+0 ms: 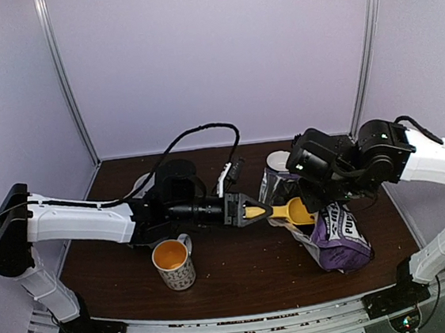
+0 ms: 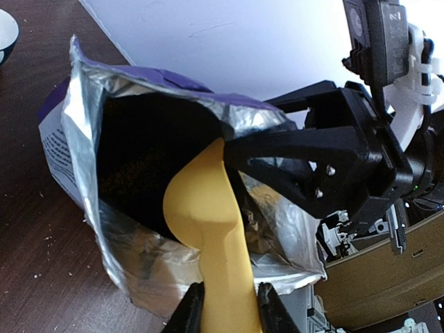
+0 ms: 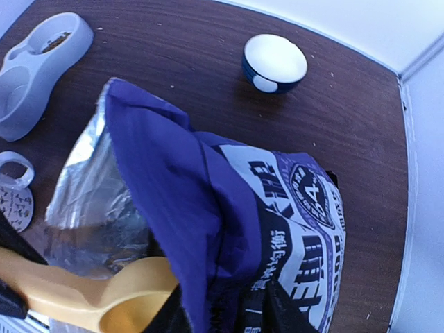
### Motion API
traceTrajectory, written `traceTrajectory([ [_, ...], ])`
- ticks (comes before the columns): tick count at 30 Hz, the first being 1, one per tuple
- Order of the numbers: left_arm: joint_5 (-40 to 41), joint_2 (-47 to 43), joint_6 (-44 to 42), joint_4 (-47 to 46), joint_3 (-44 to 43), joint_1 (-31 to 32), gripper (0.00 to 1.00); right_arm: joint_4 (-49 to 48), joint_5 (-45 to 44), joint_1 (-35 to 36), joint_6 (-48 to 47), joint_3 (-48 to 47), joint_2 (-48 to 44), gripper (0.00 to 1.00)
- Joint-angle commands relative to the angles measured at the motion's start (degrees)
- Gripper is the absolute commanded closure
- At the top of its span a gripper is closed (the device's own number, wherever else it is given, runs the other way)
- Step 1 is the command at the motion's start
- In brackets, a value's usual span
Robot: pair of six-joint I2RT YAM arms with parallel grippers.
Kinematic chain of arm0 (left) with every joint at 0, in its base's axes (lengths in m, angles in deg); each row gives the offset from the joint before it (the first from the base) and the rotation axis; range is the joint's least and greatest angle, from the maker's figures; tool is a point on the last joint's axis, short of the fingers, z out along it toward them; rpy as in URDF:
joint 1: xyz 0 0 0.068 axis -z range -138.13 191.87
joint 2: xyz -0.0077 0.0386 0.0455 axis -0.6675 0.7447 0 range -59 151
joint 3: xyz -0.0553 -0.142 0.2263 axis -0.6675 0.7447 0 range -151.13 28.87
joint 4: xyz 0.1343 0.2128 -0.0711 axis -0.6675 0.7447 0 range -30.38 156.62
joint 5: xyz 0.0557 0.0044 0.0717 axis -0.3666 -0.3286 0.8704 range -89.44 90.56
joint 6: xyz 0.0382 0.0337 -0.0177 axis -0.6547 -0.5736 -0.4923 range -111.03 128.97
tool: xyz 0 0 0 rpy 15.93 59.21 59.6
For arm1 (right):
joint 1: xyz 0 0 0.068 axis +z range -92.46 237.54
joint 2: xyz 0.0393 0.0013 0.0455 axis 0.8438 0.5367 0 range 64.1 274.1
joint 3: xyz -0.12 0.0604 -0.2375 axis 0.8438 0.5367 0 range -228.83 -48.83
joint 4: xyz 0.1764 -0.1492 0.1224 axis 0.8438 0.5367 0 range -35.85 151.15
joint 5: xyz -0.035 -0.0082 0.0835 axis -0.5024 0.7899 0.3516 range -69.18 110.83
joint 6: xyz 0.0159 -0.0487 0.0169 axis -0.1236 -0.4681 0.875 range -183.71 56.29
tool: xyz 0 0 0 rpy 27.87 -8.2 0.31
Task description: Serve the pet food
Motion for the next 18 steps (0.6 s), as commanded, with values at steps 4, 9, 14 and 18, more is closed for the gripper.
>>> traceTrajectory([
  [4, -0.61, 0.98, 0.88, -4.64, -1.76, 1.89, 1.00, 14.23, -7.86, -0.39, 2.90, -4.61, 6.32, 0.48],
  [9, -0.11, 0.91, 0.74, -4.13, -1.92, 1.98, 1.00, 17.27, -11.24, -0.38, 5.88, -5.45, 8.83, 0.61],
  [14, 4.92, -0.77, -2.26, 4.64, -2.32, 1.95, 1.00, 10.89, -7.57, -0.37, 3.44, -3.51, 5.30, 0.97],
  [18, 11.57, -3.12, -8.41, 18.04, -4.80, 1.98, 1.00, -2.41, 3.65, -0.23, -3.99, -0.55, -0.11, 1.00],
])
